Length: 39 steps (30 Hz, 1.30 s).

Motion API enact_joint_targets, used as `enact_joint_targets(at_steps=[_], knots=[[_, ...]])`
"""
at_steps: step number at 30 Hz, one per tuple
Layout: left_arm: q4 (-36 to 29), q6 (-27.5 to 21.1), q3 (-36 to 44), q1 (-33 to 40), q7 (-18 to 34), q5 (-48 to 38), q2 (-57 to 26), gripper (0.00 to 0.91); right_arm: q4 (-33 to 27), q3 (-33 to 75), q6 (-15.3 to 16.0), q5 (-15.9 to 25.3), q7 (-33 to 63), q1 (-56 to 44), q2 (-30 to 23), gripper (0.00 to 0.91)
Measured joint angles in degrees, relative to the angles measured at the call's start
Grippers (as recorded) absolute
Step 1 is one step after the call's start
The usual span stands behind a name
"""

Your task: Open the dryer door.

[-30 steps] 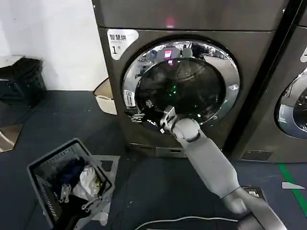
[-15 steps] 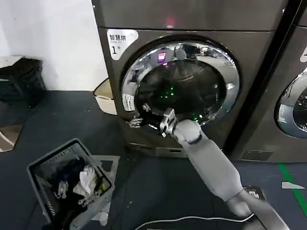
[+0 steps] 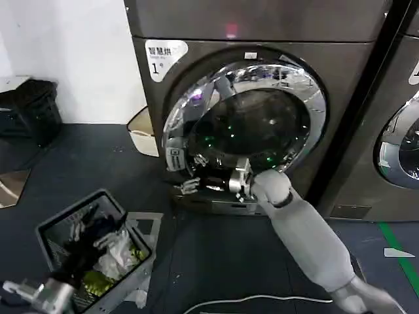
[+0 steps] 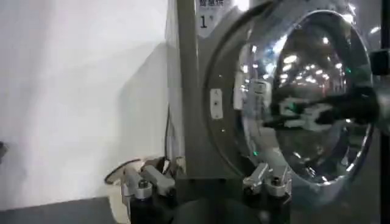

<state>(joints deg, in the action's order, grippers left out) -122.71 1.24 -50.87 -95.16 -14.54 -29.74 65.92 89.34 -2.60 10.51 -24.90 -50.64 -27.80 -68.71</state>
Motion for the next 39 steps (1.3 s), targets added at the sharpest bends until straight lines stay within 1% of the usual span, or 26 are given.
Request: enact_joint_targets(at_steps=[5,8,10,12,14,16,19,23,30,35,39], knots=[[3.82,0.84,0.97,4.31,0.00,-3.87,-5.22,0.907,2.50,1.74,-0.12,-1.09,-4.72,-2.13,2.42,0.907],[6.21,2.04,2.00,6.39,-0.07,-7.77,-8.26,0.907,3.88,3.13,-0.18,-2.00,-7.64,-3.69,3.73,0.907],[7.77,1.95,2.99,7.90,-0.08,-10.84,-10.42,0.907,4.77,4.32,0.22,-1.64,-10.40,-4.98,4.60,0.907],[9.09,1.95,3.96,9.39,-0.11,-12.41,-12.37,0.907,4.86,5.42,-0.04,-1.21,-12.80,-6.33,5.35,0.907],[10.34,1.95,5.04,10.98,-0.27,-14.14,-14.35,0.907,4.71,6.43,-0.80,-0.93,-14.77,-7.52,6.00,0.907],[11.67,1.95,6.30,12.87,-0.15,-16.28,-16.47,0.907,4.35,7.72,-2.30,1.41,-17.59,-9.01,6.48,0.907],[13.97,2.24,8.98,15.89,-0.06,-19.32,-19.97,0.907,4.19,9.47,-3.71,2.05,-21.45,-10.91,7.34,0.907],[16.35,3.59,14.07,20.07,-1.37,-20.74,-24.66,0.907,4.25,11.73,-4.65,1.98,-26.62,-13.11,8.37,0.907],[19.08,4.91,23.87,27.54,-3.31,-24.09,-29.96,0.907,4.44,14.87,-5.59,1.08,-31.71,-15.97,10.39,0.907],[21.83,5.01,31.87,34.36,-3.46,-27.23,-31.53,0.907,4.54,16.42,-6.33,0.39,-33.14,-17.36,11.54,0.907],[23.75,4.77,38.34,40.94,-5.00,-27.86,-31.09,0.907,3.75,18.57,-7.16,0.10,-33.12,-18.80,12.62,0.907]])
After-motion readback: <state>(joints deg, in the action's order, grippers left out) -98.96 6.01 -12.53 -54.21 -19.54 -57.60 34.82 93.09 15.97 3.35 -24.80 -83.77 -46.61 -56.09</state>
